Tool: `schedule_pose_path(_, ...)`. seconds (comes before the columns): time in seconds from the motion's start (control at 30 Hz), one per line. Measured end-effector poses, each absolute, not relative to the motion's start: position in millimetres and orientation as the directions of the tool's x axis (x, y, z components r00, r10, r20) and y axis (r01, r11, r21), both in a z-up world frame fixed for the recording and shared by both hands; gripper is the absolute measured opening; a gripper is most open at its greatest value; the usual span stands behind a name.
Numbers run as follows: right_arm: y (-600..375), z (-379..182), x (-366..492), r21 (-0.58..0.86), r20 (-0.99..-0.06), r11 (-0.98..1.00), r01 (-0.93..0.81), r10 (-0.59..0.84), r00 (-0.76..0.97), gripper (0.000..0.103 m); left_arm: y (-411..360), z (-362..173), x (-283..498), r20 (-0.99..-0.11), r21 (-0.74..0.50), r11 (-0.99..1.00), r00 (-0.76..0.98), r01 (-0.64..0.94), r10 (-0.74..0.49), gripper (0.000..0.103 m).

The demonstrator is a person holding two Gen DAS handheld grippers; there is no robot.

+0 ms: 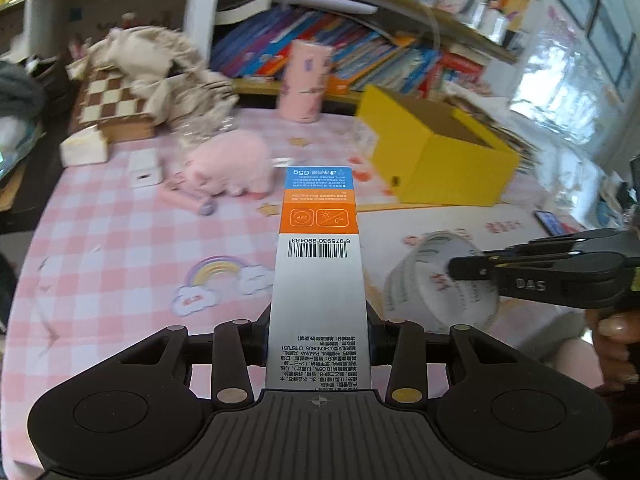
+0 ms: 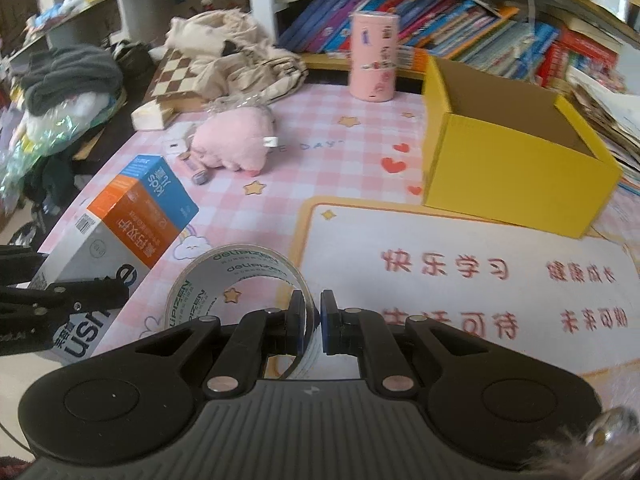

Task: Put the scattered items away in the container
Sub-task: 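Carry the usmile box and tape roll with both grippers toward the yellow box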

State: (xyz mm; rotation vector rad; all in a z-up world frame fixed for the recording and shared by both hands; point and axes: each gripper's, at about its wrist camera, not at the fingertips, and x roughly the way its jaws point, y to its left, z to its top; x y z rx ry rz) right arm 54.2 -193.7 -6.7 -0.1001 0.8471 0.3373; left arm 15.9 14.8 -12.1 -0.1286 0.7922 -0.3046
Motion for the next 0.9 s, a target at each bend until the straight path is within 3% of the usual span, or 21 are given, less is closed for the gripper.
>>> schedule_pose_path(0.47,-256,-8,34,0.054,-0.744,0.986,-0.156,0.144,0.653,0.008,-47,-13,27,-0.677,-0.225,0.886,0.588,0.406,-0.441,0.038)
schedule_pose_path(0.9,-314,-11,75,0.063,-0.753,0.985,-0.162,0.153,0.640,0.008,-109,-13,62,-0.694,-0.213,0.883,0.571,0.419,-0.438,0.039)
